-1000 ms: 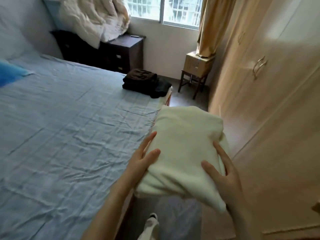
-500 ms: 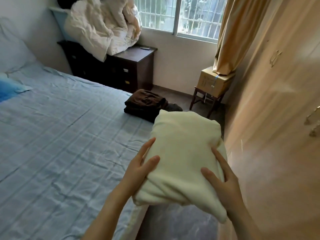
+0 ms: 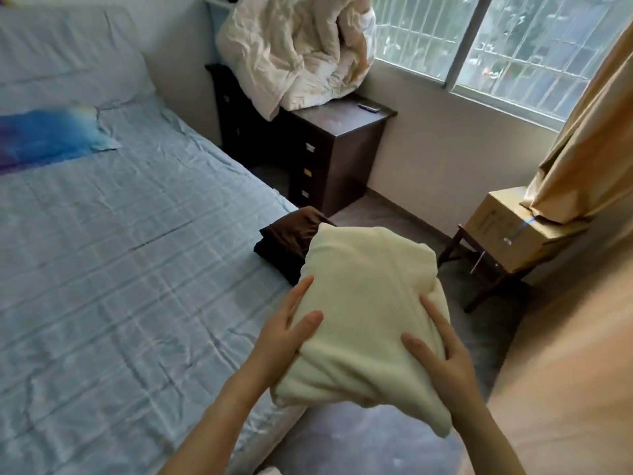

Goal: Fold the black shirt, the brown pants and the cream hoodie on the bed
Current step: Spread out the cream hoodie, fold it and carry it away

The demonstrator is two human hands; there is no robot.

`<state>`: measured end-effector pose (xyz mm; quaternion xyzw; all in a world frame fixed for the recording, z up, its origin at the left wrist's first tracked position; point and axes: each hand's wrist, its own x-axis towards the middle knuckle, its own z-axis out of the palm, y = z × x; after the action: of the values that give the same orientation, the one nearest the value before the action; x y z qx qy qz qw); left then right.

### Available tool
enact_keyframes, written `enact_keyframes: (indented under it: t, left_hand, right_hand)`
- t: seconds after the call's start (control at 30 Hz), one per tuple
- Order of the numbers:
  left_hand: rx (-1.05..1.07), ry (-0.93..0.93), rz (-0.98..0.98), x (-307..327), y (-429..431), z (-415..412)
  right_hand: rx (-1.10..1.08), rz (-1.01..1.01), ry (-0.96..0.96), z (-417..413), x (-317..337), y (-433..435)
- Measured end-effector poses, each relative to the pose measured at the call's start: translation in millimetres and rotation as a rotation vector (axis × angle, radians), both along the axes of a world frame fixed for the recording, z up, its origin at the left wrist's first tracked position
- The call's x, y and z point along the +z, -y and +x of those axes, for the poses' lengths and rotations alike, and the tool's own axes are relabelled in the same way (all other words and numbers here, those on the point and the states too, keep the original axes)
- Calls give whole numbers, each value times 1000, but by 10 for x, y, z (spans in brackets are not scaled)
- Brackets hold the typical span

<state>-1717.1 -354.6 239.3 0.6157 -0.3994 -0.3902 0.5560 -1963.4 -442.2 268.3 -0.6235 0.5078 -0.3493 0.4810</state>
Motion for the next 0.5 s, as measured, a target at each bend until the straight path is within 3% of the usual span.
enact_keyframes:
  t: [0.23, 0.5]
  left_hand:
    - [201, -32, 31, -151, 1323, 263]
    - [385, -128, 73, -721, 2769, 1002]
  right_hand:
    - [255, 44, -20, 491, -66, 1827]
    - [538, 61, -138, 1747, -550, 3805]
